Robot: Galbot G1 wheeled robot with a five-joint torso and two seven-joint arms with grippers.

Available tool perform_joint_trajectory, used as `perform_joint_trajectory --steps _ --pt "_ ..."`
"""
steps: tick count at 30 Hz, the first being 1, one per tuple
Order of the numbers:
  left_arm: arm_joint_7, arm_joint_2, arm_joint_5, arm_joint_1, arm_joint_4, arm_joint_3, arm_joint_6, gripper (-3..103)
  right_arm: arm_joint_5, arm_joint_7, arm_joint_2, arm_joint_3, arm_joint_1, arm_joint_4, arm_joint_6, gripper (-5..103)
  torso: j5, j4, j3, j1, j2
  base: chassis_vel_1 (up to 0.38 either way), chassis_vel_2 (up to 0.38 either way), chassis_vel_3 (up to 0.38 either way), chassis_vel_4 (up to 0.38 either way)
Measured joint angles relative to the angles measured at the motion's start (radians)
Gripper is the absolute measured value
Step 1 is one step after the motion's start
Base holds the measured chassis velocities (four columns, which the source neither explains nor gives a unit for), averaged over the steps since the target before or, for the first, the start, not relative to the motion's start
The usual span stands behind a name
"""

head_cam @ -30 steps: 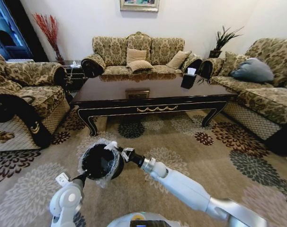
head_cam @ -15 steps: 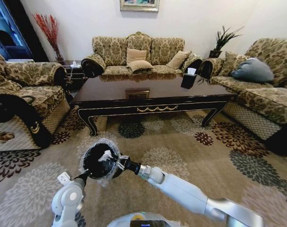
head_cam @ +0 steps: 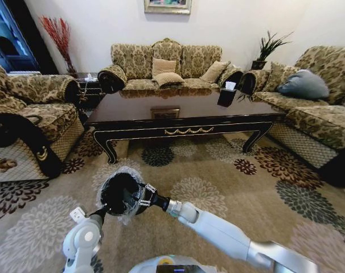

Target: Move to the front of the table and pick up the trash from the floor, then place it into the trash bin.

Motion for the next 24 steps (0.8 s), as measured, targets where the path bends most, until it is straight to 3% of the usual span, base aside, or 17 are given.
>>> perform_joint_trajectory --steps 6,8,9,13,16,19,24 --pt "0.0 -0.001 0.001 0.0 -0.001 -0.005 -0.005 0 0.078 0.024 0.026 0.088 -0.002 0.008 -0.041 95 0.0 0.0 0.0 0.0 0.0 0.0 0.0 0.0 0.0" --pt "-0.01 -0.006 0.0 -0.001 0.001 -0.014 -0.017 0 0.12 0.079 0.039 0.145 -0.014 0.008 -0.098 100 0.0001 0.0 0.0 0.0 0.0 0.0 0.0 0.0 0.0" --pt "-0.01 -0.006 0.0 -0.001 0.001 -0.014 -0.017 0 0.12 0.079 0.039 0.145 -0.014 0.008 -0.098 100 0.0001 0.0 0.0 0.0 0.0 0.0 0.0 0.0 0.0" --pt "-0.055 -0.027 -0.012 -0.007 0.029 -0.032 -0.037 0 0.141 0.215 0.043 0.231 -0.055 -0.019 -0.202 100 0.0001 0.0 0.0 0.0 0.0 0.0 0.0 0.0 0.0" --pt "-0.088 -0.034 -0.023 -0.012 0.052 -0.036 -0.044 0 0.134 0.255 0.04 0.262 -0.08 -0.031 -0.238 100 0.0 -0.0001 0.0 0.0 0.0 0.0 0.0 0.0 0.0" --pt "-0.136 -0.044 -0.056 -0.026 0.085 -0.038 -0.051 0 0.124 0.271 0.032 0.304 -0.119 -0.045 -0.254 100 0.0 0.0 0.0 0.0 0.0 0.0 0.0 0.0 0.0" --pt "-0.152 -0.051 -0.059 -0.038 0.112 -0.038 -0.054 0 0.111 0.272 0.018 0.333 -0.156 -0.05 -0.255 100 0.0001 -0.0001 0.0 0.0 0.0 0.0 0.0 0.0 0.0"
